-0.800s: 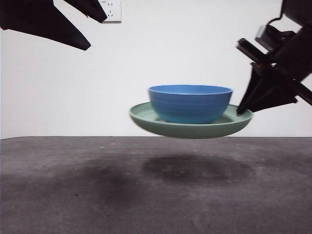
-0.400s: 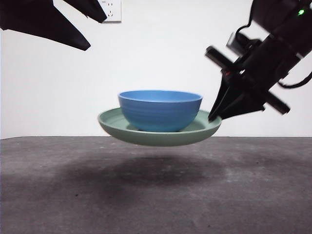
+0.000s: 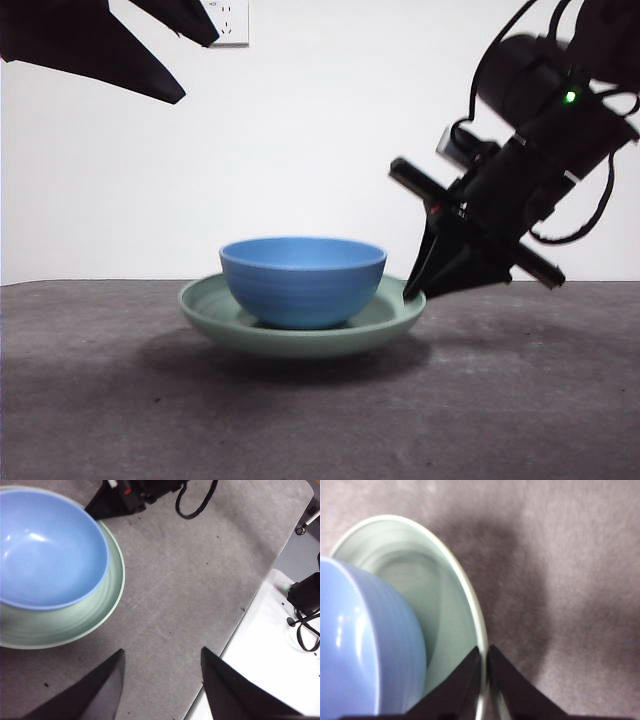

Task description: Pick up the blue bowl, put it on the green plate, put it on desk

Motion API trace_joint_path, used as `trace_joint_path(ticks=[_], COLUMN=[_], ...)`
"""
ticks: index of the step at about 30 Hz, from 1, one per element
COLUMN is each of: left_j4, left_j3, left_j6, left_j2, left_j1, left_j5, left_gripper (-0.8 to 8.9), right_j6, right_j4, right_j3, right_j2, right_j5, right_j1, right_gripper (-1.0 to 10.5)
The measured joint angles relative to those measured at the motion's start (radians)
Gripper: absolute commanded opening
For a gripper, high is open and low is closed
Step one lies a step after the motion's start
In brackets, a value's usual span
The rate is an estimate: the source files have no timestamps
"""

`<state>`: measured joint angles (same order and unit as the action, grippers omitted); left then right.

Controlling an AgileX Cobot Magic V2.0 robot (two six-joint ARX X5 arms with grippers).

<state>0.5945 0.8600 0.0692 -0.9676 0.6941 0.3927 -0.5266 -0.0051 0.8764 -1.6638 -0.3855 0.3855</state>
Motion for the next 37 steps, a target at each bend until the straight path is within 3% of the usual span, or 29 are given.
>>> trace_joint_path(ticks=[11,16,25,31,37], left_j4=[0.018,0.018,0.018,0.018,0.018], left_j3=[0.000,0.000,0.000,0.000,0.000], left_j6=[0.000,0.000,0.000,0.000,0.000], left_j2=[0.000,0.000,0.000,0.000,0.000], left_j1=[0.000,0.000,0.000,0.000,0.000], left_j5=[0.000,0.000,0.000,0.000,0.000], left_gripper=[2.49,2.49,2.49,2.49,2.49], right_j6=[-0.010,-0.011,-0.010,0.055,0.174], right_j4=[0.004,0.010,-0.031,-0.163,-0.346], right_j3=[0.005,0.006,0.007,0.007,0.007], right_j2=[-0.058,-0.058,-0.007,0.145,0.350], right_j5=[0.022,0.022,0.024,0.086,0.090], right_j1=[0.001,0.003,0.005,0.005,0.006], right_gripper=[0.2,1.7,1.7,1.7,1.7])
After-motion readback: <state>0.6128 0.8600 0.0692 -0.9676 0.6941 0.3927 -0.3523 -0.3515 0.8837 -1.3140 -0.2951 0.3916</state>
